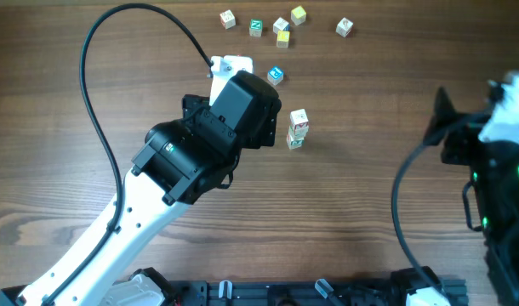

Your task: Form a tower

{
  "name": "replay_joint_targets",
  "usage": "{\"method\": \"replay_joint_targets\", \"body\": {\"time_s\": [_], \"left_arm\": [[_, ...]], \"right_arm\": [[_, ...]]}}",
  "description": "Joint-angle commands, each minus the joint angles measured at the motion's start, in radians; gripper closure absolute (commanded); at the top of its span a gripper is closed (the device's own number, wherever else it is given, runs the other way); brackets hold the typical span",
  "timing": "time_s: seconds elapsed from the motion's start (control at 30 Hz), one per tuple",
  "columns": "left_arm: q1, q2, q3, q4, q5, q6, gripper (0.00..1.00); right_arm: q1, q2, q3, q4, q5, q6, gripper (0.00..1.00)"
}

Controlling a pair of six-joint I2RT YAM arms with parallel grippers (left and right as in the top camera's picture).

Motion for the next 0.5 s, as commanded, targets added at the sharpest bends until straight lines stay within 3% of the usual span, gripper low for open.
{"method": "replay_joint_targets", "body": {"time_s": [0.0,0.1,0.2,0.3,0.37,0.47], "left_arm": [[0.005,-0.014,-0.001,0.0,0.005,0.016,0.0],[0.005,-0.014,-0.001,0.0,0.008,0.016,0.0],[0.007,-0.014,-0.001,-0.044,0.032,0.023,0.0],[0.037,-0.028,-0.024,-0.065,0.018,0.239,0.0],[0.126,-0.122,-0.165,0.155,0.074,0.331,0.0],[0.277,-0.311,-0.451,0.48,0.292,0.441,0.0]], "right_arm": [[-0.089,-0.175,-0.262,0.229,-0.171,-0.118,0.0],[-0.153,-0.387,-0.587,0.573,-0.292,-0.114,0.0],[-0.174,-0.552,-0.829,0.75,-0.297,-0.047,0.0],[-0.174,-0.708,-1.064,0.904,-0.298,0.051,0.0],[-0.184,-0.795,-1.196,1.023,-0.298,0.116,0.0],[-0.218,-0.815,-1.26,1.124,-0.306,0.147,0.0]]}}
